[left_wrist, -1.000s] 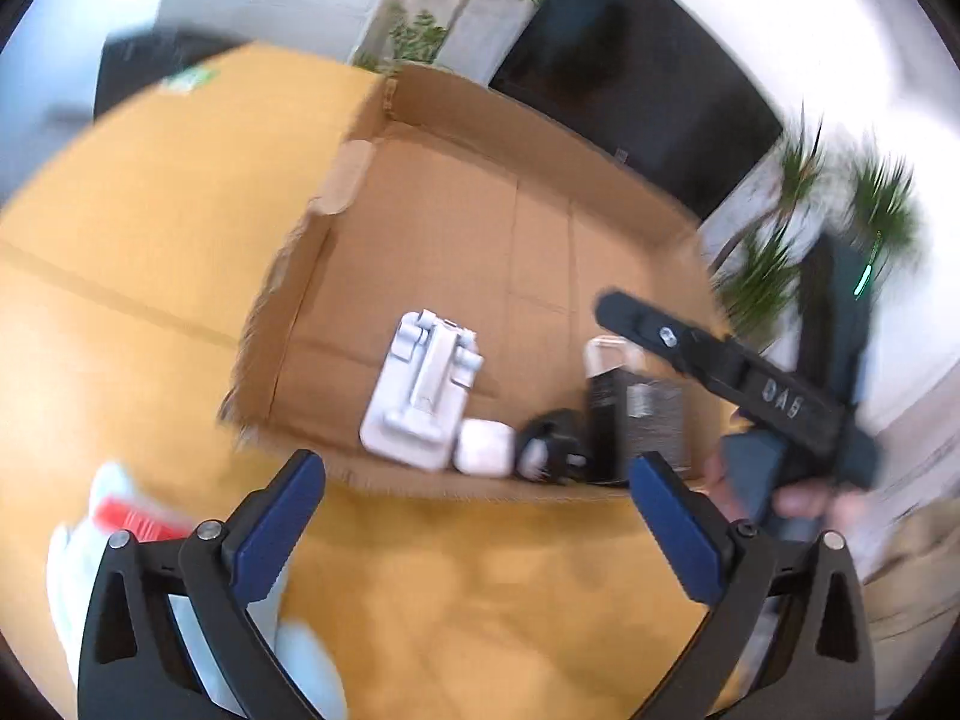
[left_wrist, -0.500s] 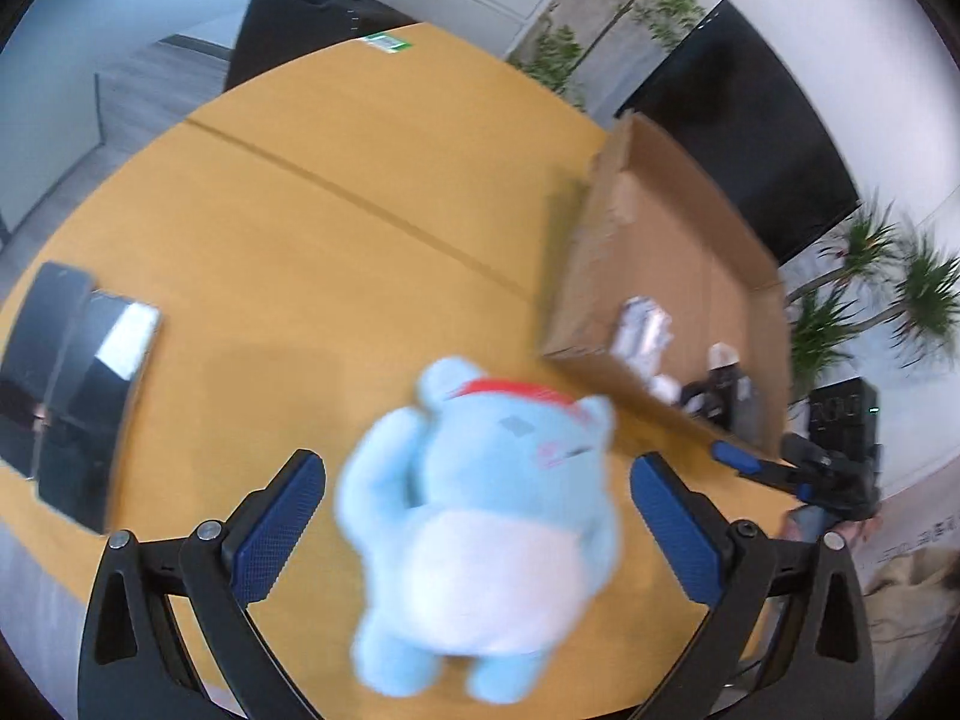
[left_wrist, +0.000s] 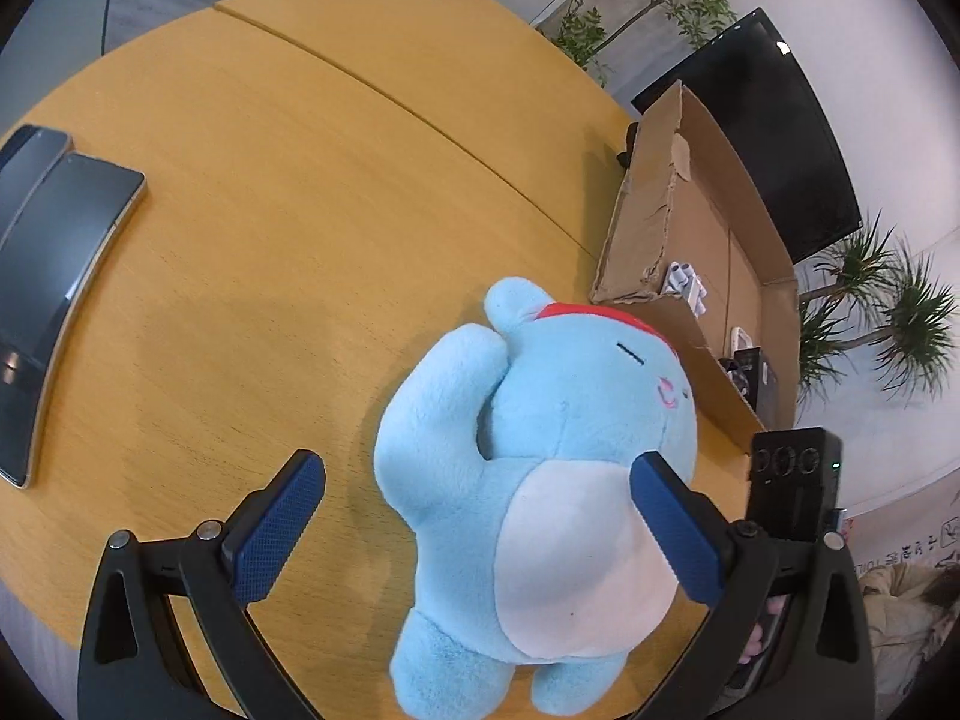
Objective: Organize objects
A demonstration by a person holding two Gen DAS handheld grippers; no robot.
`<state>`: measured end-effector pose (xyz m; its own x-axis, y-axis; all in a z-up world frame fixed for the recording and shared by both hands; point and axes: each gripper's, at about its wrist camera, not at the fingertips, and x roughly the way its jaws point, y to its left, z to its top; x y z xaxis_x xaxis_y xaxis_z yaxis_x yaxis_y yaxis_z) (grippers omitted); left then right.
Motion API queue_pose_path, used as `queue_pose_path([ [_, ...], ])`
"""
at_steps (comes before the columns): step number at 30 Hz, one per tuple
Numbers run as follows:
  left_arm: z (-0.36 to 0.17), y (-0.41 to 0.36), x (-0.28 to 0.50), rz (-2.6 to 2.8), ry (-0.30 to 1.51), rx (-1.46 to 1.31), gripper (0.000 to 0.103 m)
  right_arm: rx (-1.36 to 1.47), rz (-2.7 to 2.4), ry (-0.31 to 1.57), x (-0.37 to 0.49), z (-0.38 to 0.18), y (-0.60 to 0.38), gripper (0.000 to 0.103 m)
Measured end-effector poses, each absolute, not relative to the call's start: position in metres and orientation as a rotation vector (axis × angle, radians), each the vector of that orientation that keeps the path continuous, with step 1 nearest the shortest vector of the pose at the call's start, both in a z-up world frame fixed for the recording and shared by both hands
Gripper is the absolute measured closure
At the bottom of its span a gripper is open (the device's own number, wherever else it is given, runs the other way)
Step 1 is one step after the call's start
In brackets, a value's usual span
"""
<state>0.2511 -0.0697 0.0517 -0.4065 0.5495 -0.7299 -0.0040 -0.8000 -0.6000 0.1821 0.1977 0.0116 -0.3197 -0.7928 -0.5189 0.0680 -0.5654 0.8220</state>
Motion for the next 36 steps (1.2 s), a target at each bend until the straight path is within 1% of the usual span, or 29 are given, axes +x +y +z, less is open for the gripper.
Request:
queue_pose_path([
  [3,0.049,-0.065,0.254,2.246,-0.756,-1.46,0.001,1.314,-1.934,-0.969,0.183,0.009,0.199,0.076],
  [5,0.05,-0.063,0.257,2.238,-0.762,-1.444,0.001,1.322,-1.944,-0.946,0.184,0.01,0.201,0.079],
  [9,0.053,-0.057,0.261,2.277,-0.716,-1.436,0.001,1.365,-1.959,-0.893,0.191,0.009,0.213,0.079],
  [14,0.052,-0.029,0.266,2.343,-0.521,-1.451,0.001,1.416,-2.011,-0.767,0.205,0.017,0.238,0.079],
  [20,0.053,0.004,0.263,2.295,-0.464,-1.4,0.002,1.421,-2.069,-0.695,0.212,0.028,0.261,0.079],
  [22,0.054,0.012,0.264,2.282,-0.439,-1.38,0.012,1.419,-2.081,-0.699,0.213,0.029,0.268,0.079],
  [23,0.054,0.016,0.264,2.271,-0.428,-1.38,0.029,1.415,-2.085,-0.706,0.214,0.03,0.271,0.079],
  [24,0.052,0.019,0.263,2.254,-0.424,-1.394,0.045,1.41,-2.088,-0.711,0.215,0.031,0.274,0.079],
  [25,0.051,0.021,0.261,2.234,-0.434,-1.405,0.049,1.401,-2.085,-0.716,0.217,0.032,0.277,0.079],
  [27,0.048,0.022,0.258,2.196,-0.477,-1.413,0.066,1.382,-2.082,-0.722,0.217,0.035,0.281,0.079],
  [28,0.048,0.021,0.256,2.183,-0.489,-1.413,0.07,1.378,-2.083,-0.722,0.22,0.037,0.275,0.079],
  [31,0.048,0.026,0.256,2.19,-0.472,-1.42,0.071,1.366,-2.097,-0.712,0.22,0.038,0.274,0.078],
  [32,0.047,0.028,0.259,2.183,-0.465,-1.419,0.071,1.363,-2.105,-0.712,0.22,0.038,0.276,0.076],
  [34,0.045,0.027,0.26,2.17,-0.459,-1.434,0.067,1.356,-2.116,-0.716,0.222,0.036,0.275,0.073],
  [35,0.043,0.024,0.26,2.162,-0.464,-1.443,0.062,1.357,-2.12,-0.719,0.224,0.035,0.277,0.072],
  [36,0.042,0.024,0.26,2.151,-0.472,-1.443,0.062,1.358,-2.12,-0.719,0.223,0.034,0.277,0.072],
])
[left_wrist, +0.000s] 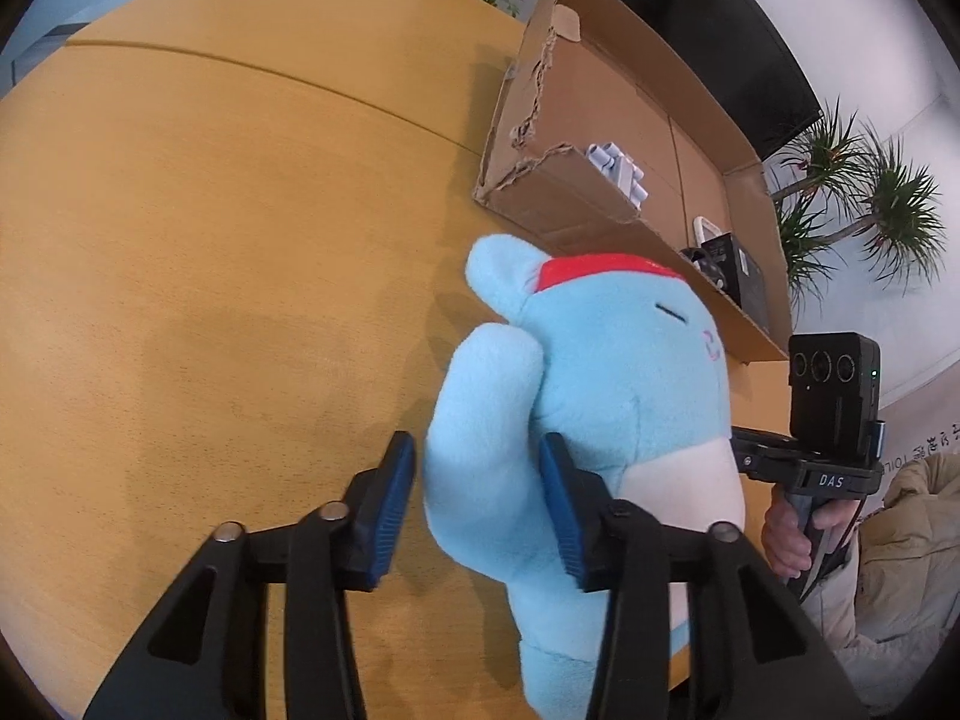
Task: Organize objects
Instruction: 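Lift the plush toy with both grippers and carry it over the box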
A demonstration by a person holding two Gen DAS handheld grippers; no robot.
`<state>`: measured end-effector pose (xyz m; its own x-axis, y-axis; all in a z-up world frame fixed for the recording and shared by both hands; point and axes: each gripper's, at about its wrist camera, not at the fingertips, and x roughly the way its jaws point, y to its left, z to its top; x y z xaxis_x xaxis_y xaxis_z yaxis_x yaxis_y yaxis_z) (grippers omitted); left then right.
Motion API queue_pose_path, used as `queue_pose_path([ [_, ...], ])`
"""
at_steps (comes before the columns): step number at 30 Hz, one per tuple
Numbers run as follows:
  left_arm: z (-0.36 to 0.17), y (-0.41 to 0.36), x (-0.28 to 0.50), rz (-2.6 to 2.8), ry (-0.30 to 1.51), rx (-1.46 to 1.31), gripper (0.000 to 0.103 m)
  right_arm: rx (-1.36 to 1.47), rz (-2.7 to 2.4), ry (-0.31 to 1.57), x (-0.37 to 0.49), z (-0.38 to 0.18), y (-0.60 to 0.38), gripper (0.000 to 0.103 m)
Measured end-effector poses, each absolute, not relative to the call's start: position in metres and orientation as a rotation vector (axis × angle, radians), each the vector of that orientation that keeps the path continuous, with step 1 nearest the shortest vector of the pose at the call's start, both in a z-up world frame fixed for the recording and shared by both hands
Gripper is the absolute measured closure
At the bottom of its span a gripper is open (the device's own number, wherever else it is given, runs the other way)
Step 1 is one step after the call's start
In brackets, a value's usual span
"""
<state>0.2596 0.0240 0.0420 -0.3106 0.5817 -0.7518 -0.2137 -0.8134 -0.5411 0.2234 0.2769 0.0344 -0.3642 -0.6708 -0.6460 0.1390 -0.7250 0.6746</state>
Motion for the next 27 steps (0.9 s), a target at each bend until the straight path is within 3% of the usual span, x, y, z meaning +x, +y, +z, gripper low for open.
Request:
queue_pose_path([
  [3,0.041,0.025,0.26,2.133,-0.506,-1.431,0.071,1.347,-2.109,-0.747,0.224,0.032,0.286,0.072],
  [6,0.049,0.037,0.267,2.193,-0.417,-1.412,0.076,1.339,-2.139,-0.714,0.225,0.035,0.282,0.074],
  [27,0.087,0.064,0.285,2.338,-0.303,-1.307,0.077,1.285,-2.334,-0.49,0.245,0.083,0.273,0.076],
])
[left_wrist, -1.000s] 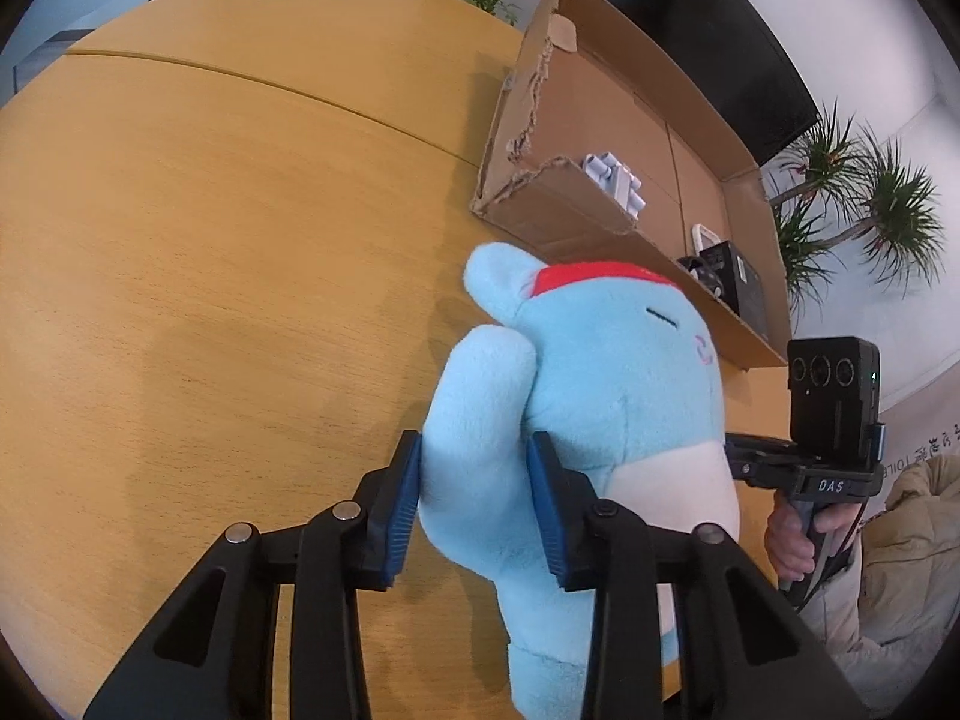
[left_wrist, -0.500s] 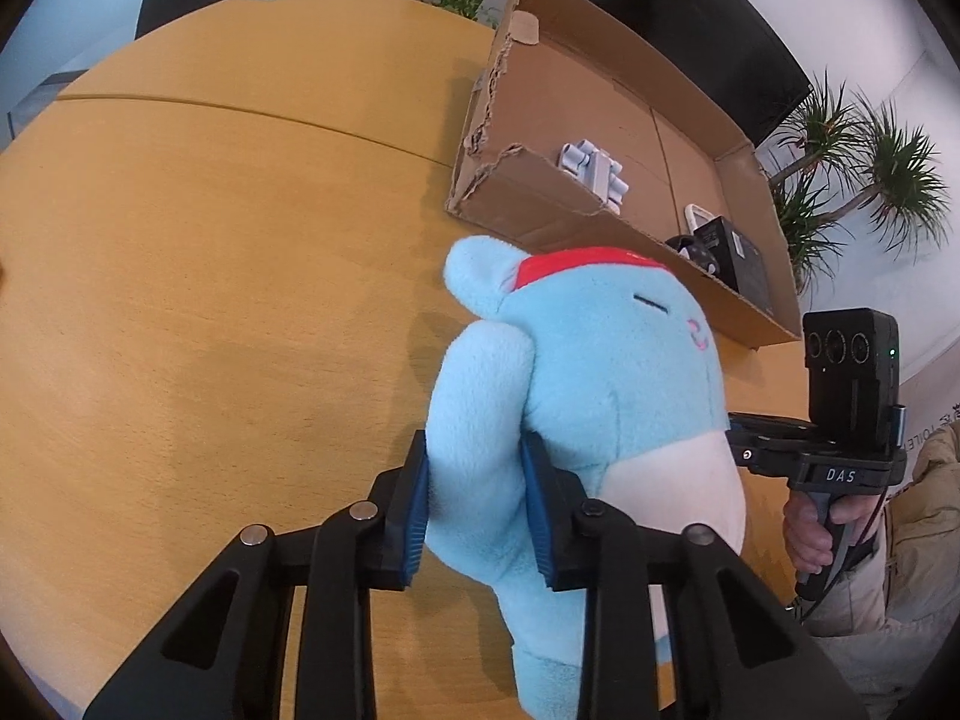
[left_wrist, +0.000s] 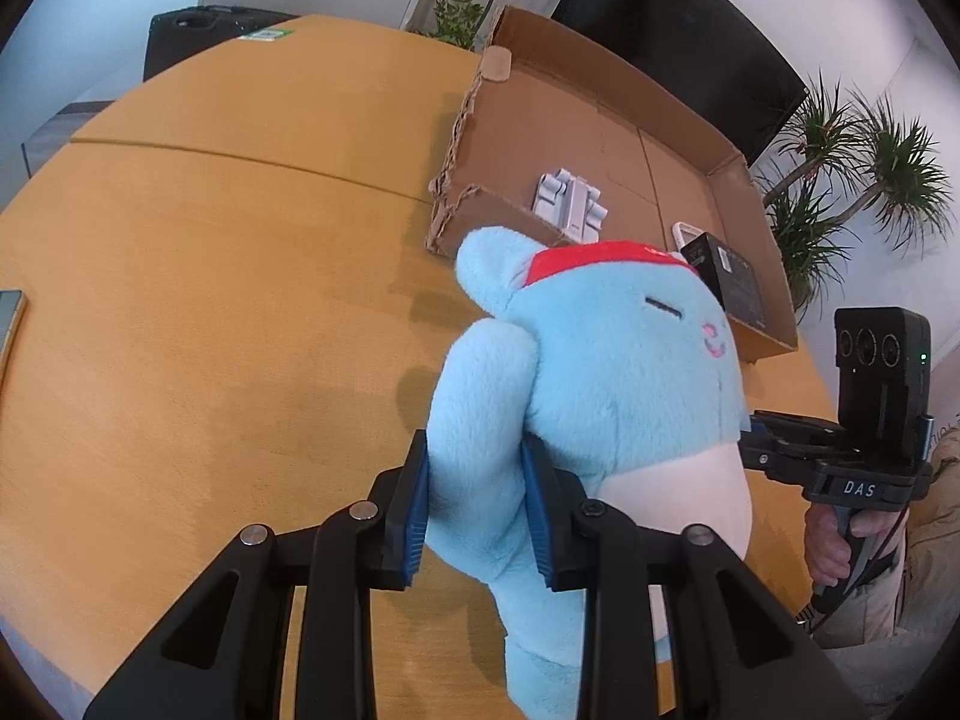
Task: Organize objects
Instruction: 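Lift the plush toy with both grippers and carry it over the box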
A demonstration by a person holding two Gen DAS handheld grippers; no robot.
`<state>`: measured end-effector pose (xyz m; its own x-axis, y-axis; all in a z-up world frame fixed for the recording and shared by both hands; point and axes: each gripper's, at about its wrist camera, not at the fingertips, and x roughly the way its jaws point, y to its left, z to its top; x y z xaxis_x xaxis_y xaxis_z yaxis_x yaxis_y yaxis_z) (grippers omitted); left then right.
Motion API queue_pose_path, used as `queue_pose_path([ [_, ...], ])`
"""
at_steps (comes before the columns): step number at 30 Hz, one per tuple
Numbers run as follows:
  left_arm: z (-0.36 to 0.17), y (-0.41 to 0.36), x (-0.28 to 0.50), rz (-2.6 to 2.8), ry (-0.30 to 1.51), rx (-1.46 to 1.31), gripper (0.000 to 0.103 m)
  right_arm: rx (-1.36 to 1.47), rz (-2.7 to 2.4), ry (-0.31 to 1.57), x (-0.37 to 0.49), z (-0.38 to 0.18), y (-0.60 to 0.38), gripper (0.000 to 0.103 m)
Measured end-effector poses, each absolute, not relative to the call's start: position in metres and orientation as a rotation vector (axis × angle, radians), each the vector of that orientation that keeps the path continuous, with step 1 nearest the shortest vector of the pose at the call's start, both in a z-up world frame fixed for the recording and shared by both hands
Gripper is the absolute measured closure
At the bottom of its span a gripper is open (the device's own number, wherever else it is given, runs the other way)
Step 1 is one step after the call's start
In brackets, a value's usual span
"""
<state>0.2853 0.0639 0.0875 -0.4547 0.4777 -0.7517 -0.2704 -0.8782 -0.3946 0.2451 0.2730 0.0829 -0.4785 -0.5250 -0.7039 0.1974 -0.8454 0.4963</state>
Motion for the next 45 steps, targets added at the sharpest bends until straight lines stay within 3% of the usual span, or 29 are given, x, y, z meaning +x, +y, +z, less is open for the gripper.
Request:
queue_pose_path([
  [24,0.167,0.115,0.282,2.487,-0.115,-1.043,0.077,1.102,-2.548,-0.344,0.26,0.171,0.306,0.076],
  [45,0.228,0.188,0.202,2.527,0.017,-0.851,0.078,0.937,-2.782,-0.313,0.222,0.254,0.375,0.076],
])
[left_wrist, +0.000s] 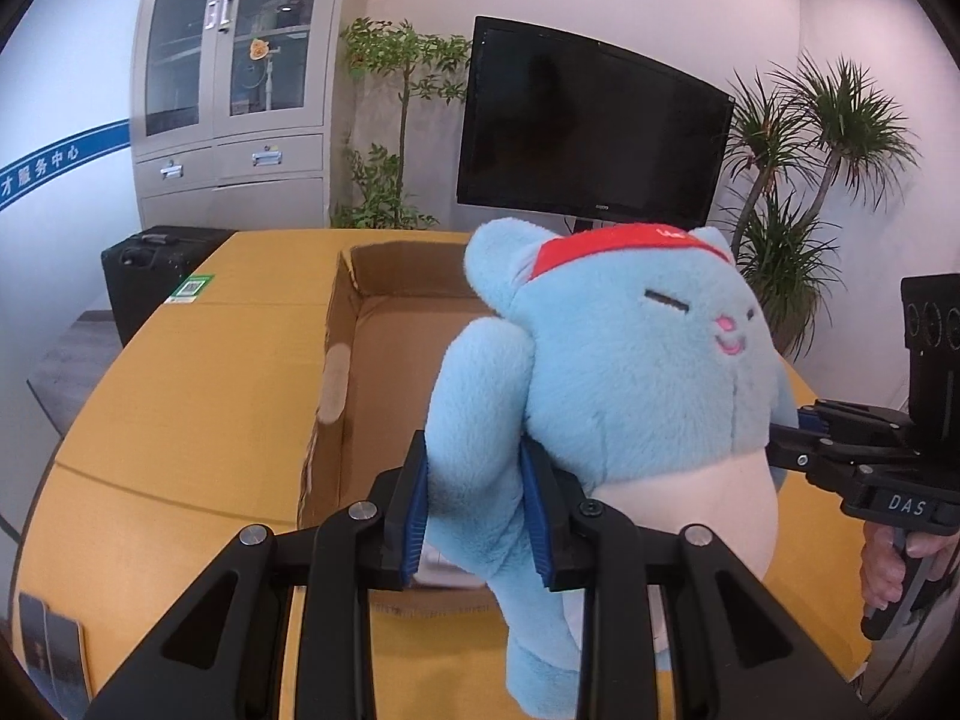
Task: Organize objects
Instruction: 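Lift the plush toy with both grippers and carry it over the box, then lower the plush toy into the box and open both grippers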
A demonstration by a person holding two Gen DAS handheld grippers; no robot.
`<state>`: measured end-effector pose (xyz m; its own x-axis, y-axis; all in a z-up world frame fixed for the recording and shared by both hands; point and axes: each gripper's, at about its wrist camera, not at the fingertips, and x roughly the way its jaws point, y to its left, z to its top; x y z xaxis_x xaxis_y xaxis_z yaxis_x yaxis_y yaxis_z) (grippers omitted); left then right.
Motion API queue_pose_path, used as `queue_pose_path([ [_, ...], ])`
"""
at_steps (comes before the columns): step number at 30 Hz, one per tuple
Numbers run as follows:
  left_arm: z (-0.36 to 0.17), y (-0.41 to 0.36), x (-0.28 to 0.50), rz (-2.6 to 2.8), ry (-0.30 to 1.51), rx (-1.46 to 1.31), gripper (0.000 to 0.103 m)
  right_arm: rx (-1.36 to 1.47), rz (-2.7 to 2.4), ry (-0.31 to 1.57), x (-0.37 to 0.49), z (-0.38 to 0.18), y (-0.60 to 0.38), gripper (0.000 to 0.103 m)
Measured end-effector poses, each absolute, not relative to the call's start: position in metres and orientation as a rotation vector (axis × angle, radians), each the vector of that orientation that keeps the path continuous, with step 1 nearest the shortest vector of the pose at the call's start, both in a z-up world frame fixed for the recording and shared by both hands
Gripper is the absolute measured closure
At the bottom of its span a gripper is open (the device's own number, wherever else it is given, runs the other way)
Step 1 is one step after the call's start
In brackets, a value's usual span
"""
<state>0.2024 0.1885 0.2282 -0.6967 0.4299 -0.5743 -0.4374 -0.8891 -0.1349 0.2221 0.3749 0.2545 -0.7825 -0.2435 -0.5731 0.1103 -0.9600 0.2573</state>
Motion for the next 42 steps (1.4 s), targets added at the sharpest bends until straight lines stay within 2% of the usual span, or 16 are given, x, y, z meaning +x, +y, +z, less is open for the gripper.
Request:
queue_pose_path([
  [10,0.18,0.223,0.12,2.497,-0.028,-0.992,0.079,1.051,-2.873,-0.349,0.157,0.227,0.421,0.076],
  [25,0.159,0.241,0.099,2.507,-0.05,-1.057,0.079,1.152,-2.905,-0.33,0.117,0.199,0.436,0.078],
  [34,0.145,0.255,0.082,2.521,0.012,-1.079,0.079,1.189,-2.914,-0.349,0.1,0.177,0.447,0.078],
  [42,0.128,0.261,0.073,2.509,-0.022,-1.122,0.079,1.24,-2.941,-0.284,0.091,0.164,0.452,0.078],
])
